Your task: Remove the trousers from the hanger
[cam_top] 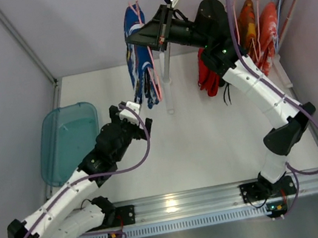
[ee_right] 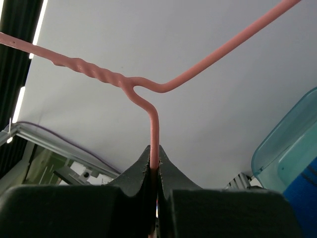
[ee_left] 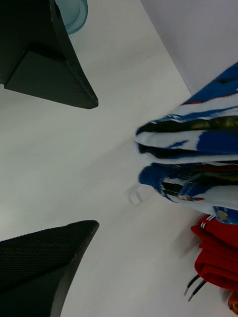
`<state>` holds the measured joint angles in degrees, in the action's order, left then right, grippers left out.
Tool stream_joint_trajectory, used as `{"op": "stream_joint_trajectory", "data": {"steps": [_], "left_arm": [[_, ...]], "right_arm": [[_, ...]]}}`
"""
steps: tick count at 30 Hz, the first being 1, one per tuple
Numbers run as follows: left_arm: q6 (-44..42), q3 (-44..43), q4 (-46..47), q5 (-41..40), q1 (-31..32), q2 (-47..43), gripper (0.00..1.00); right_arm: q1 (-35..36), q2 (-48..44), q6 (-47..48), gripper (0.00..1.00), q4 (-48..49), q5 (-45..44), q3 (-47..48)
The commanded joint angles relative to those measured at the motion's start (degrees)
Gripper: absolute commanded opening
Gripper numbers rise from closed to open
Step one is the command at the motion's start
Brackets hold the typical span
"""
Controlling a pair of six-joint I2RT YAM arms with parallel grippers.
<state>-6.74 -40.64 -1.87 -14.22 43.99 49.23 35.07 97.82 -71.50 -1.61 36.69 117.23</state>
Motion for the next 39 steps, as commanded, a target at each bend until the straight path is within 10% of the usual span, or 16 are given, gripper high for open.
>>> {"op": "stream_joint_trajectory", "data": {"steps": [1,19,39], "left_arm": [[3.9,-3.1,11.0,-6.2,0.2,4.1,0.99],[-0.2,-5.7,18.7,-4.9,-7.0,7.9,0.80],[0.5,-1.5,10.9,4.0,-7.7,5.0,0.99]], "right_arm": [[1.8,-1.3,3.8,0.00,9.2,-1.1,6.3],[3.3,-0.8,3.3,0.00,10.4,0.0,5.8],[3.3,-0.6,4.4,0.00,10.2,0.3,5.6]]}}
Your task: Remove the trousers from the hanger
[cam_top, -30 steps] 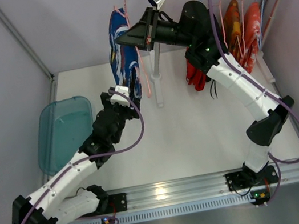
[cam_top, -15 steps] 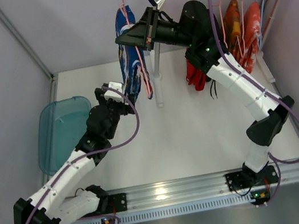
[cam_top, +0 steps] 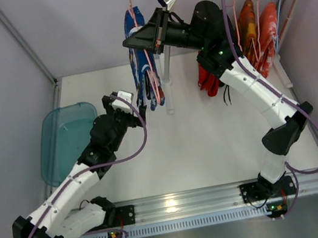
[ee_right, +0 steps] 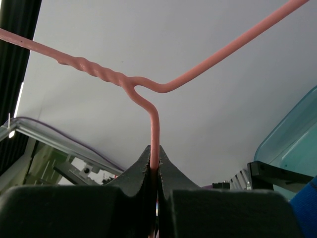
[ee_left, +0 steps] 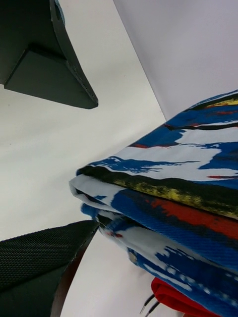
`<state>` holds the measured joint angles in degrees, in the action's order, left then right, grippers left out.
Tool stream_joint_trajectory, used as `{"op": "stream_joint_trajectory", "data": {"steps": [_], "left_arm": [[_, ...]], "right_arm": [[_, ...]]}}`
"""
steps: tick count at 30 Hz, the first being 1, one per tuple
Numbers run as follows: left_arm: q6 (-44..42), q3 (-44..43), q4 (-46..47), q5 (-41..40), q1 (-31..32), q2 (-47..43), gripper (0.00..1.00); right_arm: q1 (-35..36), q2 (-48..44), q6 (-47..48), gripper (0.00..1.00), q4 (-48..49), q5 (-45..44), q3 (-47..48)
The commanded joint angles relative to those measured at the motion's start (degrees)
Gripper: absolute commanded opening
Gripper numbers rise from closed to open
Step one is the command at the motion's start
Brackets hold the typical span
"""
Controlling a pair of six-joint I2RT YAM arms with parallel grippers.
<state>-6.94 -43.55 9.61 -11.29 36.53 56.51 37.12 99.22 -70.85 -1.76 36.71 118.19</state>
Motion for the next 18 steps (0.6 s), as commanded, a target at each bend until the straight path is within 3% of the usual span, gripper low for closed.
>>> {"op": "stream_joint_trajectory", "data": {"steps": [1,18], "left_arm": [[0.3,1.8,-1.3,1.2,-0.2,-2.8,0.99],[2.5,-1.8,0.9,2.5,-0.1,1.1,0.99]], "right_arm": [[1.3,-2.0,3.6,0.00,10.3,0.4,4.6],[1.4,-2.5,3.3,0.00,9.4,-0.1,1.9]]}}
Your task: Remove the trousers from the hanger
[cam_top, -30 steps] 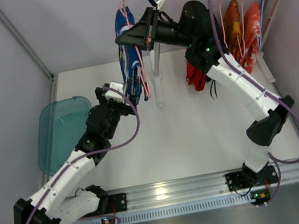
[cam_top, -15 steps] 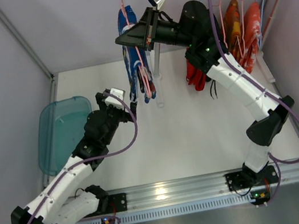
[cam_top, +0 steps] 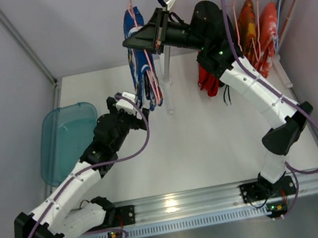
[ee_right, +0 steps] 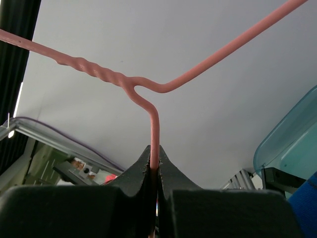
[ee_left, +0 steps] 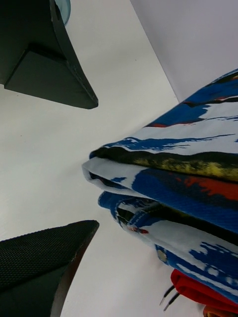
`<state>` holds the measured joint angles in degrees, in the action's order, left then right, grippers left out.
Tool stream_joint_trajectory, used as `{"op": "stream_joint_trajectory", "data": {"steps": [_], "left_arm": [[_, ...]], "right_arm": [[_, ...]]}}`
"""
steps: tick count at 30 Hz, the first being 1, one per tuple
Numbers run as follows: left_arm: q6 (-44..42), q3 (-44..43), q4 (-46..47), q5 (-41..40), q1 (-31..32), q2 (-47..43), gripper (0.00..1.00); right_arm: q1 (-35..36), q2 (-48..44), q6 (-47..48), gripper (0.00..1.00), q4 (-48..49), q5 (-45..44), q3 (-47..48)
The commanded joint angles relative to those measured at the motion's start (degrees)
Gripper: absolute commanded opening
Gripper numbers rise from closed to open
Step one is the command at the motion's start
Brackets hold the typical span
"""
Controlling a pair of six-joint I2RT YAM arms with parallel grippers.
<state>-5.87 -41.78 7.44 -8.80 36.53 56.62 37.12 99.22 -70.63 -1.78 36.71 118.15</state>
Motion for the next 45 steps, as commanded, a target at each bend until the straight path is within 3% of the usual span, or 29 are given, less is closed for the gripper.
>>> {"op": "stream_joint_trajectory", "data": {"steps": [1,4,9,30,34,42,45], "left_arm": [[1.3,-4.0,3.6,-1.1,-0.1,1.6,0.99],[-0.3,-5.6,5.4,-5.2,-0.1,4.1,0.97],[-4.7,-7.6,8.8,-10.4,-0.1,7.7,0.82],[-5.8,-15.7,20.4,-2.8,-0.2,9.1,0.65],[-7.0,-15.8,20.0,-1.3,-0.2,8.3,0.53],[-7.6,-16.1,16.9,-1.0,-0.2,5.2,0.05],[-6.4,-17.5,13.0,-1.8,-0.2,2.8,0.00]], "right_arm": [[1.3,-2.5,2.8,0.00,9.4,0.1,1.6],[1.5,-2.7,2.4,0.00,9.5,0.3,1.1],[2.1,-3.2,2.2,0.00,9.7,0.6,0.3],[3.5,-5.9,1.9,0.00,9.9,1.5,-6.9],[3.6,-6.1,1.8,0.00,10.0,1.5,-7.1],[2.7,-7.2,4.4,0.00,8.6,0.8,-10.1],[1.2,-8.2,6.0,0.00,7.2,0.3,-12.8]]}}
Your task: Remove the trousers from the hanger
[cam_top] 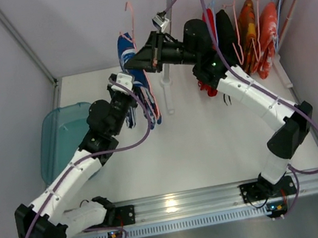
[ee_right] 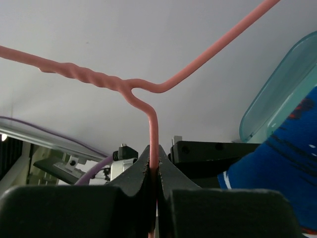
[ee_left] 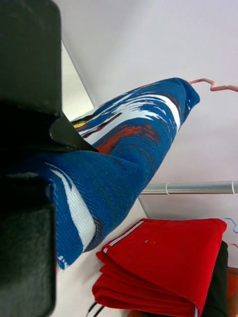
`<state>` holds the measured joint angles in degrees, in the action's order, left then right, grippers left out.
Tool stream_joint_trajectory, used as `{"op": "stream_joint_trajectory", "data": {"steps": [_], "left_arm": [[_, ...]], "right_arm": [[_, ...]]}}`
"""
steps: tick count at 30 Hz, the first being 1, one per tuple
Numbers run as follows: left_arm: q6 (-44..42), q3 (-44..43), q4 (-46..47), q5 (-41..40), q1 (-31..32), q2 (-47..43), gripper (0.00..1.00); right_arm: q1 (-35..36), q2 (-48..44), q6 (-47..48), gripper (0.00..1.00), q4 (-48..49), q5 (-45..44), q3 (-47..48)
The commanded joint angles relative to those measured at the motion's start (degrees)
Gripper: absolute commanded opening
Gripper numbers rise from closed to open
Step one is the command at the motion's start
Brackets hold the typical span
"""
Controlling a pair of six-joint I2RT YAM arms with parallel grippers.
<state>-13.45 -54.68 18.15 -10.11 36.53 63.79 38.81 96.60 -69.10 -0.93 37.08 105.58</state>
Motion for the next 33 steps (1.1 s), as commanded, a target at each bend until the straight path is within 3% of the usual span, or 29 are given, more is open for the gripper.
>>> {"op": "stream_joint_trajectory", "data": {"steps": [1,10,18,26,33], "left_arm": [[2.3,-5.1,1.0,-1.0,-0.2,-5.8,0.00],[12.5,-18.4,-14.0,-2.5,-0.1,-10.3,0.00],[17.7,-29.0,-18.8,-3.4,-1.7,-10.0,0.00],[24.1,-41.4,-22.9,-1.4,-5.6,-8.2,0.00],[18.0,-44.5,-22.3,-7.7,-10.5,-10.7,0.00]], "right_arm": [[-1.3,-6.2,4.7,0.00,6.3,0.0,-2.2],[-3.0,-12.6,11.6,0.00,1.7,-2.7,-17.0],[-3.6,-16.2,14.6,0.00,-1.5,-6.5,-29.6],[-4.0,-16.4,18.2,0.00,-5.0,-9.3,-31.4],[-4.0,-18.0,21.0,0.00,-5.4,-8.5,-32.1]]}}
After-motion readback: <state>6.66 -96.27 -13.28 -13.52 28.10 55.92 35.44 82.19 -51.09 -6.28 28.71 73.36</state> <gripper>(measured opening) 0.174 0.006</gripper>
